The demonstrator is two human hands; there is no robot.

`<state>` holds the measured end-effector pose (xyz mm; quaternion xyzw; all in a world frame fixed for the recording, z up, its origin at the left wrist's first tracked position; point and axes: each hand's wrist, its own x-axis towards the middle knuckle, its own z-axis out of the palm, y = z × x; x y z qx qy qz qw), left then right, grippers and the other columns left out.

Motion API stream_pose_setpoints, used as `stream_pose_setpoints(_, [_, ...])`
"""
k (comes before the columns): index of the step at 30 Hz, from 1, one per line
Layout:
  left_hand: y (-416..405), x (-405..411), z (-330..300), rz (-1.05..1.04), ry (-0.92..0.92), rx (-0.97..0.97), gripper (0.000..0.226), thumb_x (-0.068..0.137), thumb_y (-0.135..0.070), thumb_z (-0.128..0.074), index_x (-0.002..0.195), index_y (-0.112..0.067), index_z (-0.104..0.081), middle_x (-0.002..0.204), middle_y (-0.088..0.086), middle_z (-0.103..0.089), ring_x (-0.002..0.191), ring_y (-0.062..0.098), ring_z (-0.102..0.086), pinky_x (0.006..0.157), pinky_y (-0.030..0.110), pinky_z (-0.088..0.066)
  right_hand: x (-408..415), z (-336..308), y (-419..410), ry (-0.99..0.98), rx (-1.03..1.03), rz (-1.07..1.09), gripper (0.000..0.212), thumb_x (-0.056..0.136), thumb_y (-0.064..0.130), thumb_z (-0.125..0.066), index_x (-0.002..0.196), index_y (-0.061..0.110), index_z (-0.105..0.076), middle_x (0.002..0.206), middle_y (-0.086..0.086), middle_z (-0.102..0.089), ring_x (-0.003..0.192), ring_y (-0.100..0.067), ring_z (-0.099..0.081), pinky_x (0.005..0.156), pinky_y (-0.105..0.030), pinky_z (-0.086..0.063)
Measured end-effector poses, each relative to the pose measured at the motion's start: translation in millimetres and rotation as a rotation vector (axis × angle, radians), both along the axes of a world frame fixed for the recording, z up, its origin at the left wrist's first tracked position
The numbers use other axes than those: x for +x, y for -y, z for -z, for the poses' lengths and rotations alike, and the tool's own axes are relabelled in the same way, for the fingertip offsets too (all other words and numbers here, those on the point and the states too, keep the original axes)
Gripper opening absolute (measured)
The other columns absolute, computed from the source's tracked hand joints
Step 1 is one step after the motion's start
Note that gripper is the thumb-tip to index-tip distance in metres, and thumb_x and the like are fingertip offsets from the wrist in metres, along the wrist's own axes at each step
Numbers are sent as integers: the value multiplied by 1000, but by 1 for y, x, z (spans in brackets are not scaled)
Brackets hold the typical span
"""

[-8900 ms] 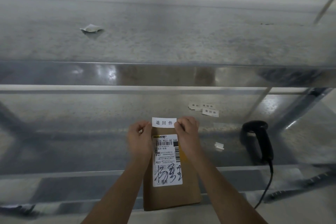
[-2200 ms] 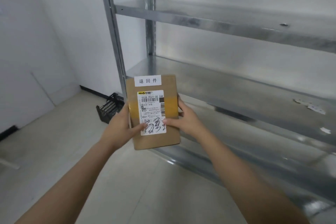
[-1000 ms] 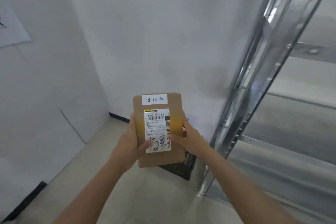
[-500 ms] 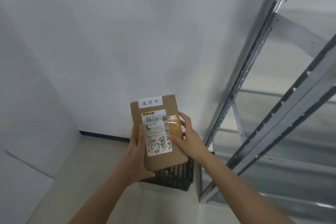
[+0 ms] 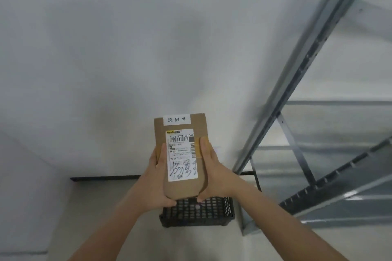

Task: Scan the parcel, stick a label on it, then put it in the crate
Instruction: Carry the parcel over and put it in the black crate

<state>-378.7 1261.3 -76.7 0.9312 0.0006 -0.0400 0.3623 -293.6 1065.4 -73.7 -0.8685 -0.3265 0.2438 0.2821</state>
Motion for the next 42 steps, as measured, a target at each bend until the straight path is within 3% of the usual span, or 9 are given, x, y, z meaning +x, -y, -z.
stream_pose_setpoints(5, [-22,22,46,60,-87,-6,156,38,-43,-88,134,-43,35,154,-9,10,137,13,-25,104,35,-40,6,44,-13,-46,-29,101,154,57,29,-88,123,39,51,151,3,35,145,-22,10,118,-44,-16])
stream_pose_setpoints(10, [-27,36,130,68,-192,1,157,40,-36,-89,132,-45,37,151,-8,6,128,17,-39,98,35,-47,16,132,-14,-84,-42,134,154,57,32,-88,123,39,51,151,1,36,144,-19,12,118,-45,-16])
stream_pose_setpoints(15, [-25,66,253,52,-238,-11,152,45,-32,-89,135,-41,34,153,-5,10,137,21,-26,105,41,-41,42,257,-12,-94,-22,189,155,51,35,-90,125,46,46,154,5,28,145,-20,-9,116,-47,-22])
stream_pose_setpoints(21, [-33,100,404,73,-147,-6,148,42,-37,-88,141,-40,22,153,-4,-1,133,21,-32,103,43,-41,80,403,-17,-85,0,195,156,50,34,-91,132,38,41,156,8,21,145,-13,-4,117,-37,-15])
stream_pose_setpoints(25, [-39,105,500,124,-94,47,146,47,-41,-86,141,-35,25,154,3,2,137,26,-27,105,46,-39,89,496,-22,-53,-17,163,156,50,36,-90,133,37,41,157,5,19,145,-14,3,119,-41,-12])
stream_pose_setpoints(29, [-40,95,578,137,-94,64,141,54,-40,-85,143,-28,23,155,4,5,139,24,-21,108,38,-33,84,571,-22,-47,-60,143,156,48,38,-90,132,39,42,157,6,15,145,-16,0,118,-45,-16])
stream_pose_setpoints(32, [-40,95,620,140,-117,85,140,54,-41,-85,143,-25,23,154,6,4,139,24,-21,108,37,-33,83,611,-23,-51,-96,141,154,48,39,-89,132,40,40,158,6,11,146,-16,4,118,-46,-16])
stream_pose_setpoints(36, [-46,104,657,125,-142,80,142,53,-39,-85,144,-23,23,154,9,2,139,26,-20,109,37,-32,91,647,-32,-63,-121,162,156,43,41,-90,128,50,40,159,5,5,145,-17,-6,117,-47,-21])
stream_pose_setpoints(42, [-56,103,684,162,-245,124,144,53,-43,-83,141,-23,29,153,8,4,134,26,-28,107,35,-36,87,677,-42,-126,-161,161,154,48,36,-91,136,42,35,159,3,4,142,-20,-18,115,-39,-24])
